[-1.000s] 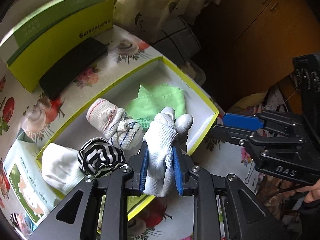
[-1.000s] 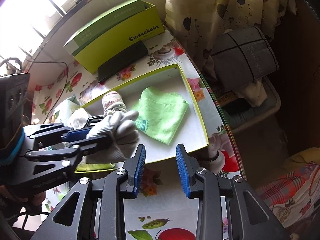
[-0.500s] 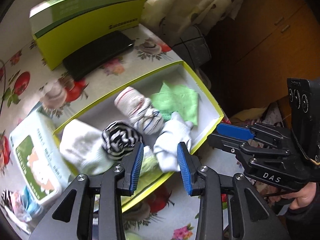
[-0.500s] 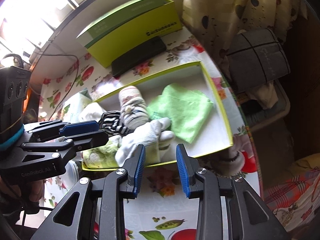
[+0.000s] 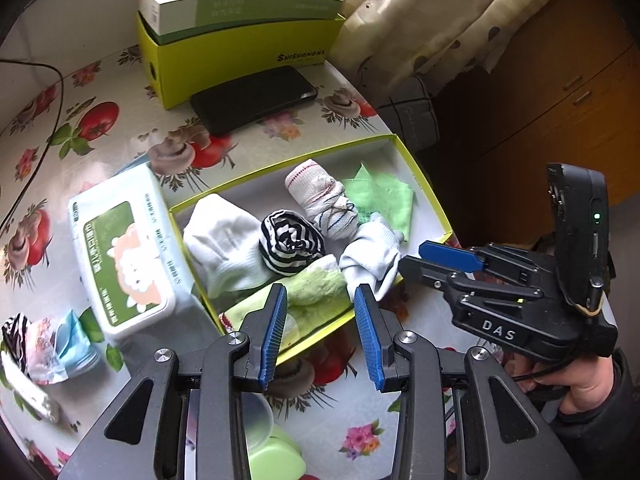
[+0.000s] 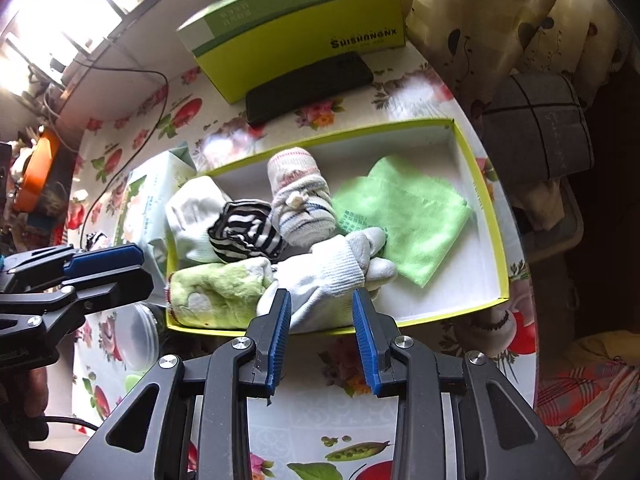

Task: Organize soft objects
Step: 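Lower the white sock into the tray and open the left tool, then move both tools back over the pile toward the white towel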

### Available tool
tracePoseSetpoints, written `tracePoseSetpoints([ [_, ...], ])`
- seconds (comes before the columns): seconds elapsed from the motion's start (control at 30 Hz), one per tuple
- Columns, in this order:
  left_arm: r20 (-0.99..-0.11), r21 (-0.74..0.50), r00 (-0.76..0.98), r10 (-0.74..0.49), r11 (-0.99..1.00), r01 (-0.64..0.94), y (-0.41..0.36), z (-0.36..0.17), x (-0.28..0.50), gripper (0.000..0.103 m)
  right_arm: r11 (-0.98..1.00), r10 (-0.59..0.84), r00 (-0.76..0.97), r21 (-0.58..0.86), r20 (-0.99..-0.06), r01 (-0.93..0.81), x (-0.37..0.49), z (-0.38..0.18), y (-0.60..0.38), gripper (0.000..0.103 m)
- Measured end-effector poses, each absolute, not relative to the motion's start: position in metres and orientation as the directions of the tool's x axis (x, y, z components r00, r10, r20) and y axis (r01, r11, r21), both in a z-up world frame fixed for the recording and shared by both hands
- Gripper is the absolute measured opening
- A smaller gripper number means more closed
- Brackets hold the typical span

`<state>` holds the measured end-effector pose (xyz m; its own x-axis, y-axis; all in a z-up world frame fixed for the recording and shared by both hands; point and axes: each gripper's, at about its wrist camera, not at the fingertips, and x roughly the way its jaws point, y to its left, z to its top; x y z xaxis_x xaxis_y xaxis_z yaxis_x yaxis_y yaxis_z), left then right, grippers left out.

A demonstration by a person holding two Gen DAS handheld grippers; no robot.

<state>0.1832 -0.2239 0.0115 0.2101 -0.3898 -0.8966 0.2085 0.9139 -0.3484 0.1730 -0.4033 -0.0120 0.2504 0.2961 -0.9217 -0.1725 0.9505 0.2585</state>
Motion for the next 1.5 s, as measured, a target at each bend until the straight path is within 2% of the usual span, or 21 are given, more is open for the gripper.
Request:
tracePoseSetpoints([
  [0.47, -0.886, -0.309, 0.312, -0.343, 0.939, 0.154, -0.181, 0.040, 0.159, 0.036, 0.925, 0.324, 0.286, 0.238, -0.902, -0.296, 0.156, 0.041, -0.350, 0.031],
  [0.77, -0.883, -0.279, 0.368, -0.292, 0.956, 0.088, -0.147, 0.048, 0.135, 0.036, 0.904, 0.325, 0.267, 0.215, -0.907, -0.370, 0.146, 0.050, -0.314, 0.042],
  [1.5, -0.885, -0.260, 0.419, -0.205, 0.962, -0.080, -0.077, 0.047, 0.093, 0.036, 0.836, 0.351, 0.200, 0.210, -0.915, -0.507, 0.127, 0.059, -0.246, 0.045],
])
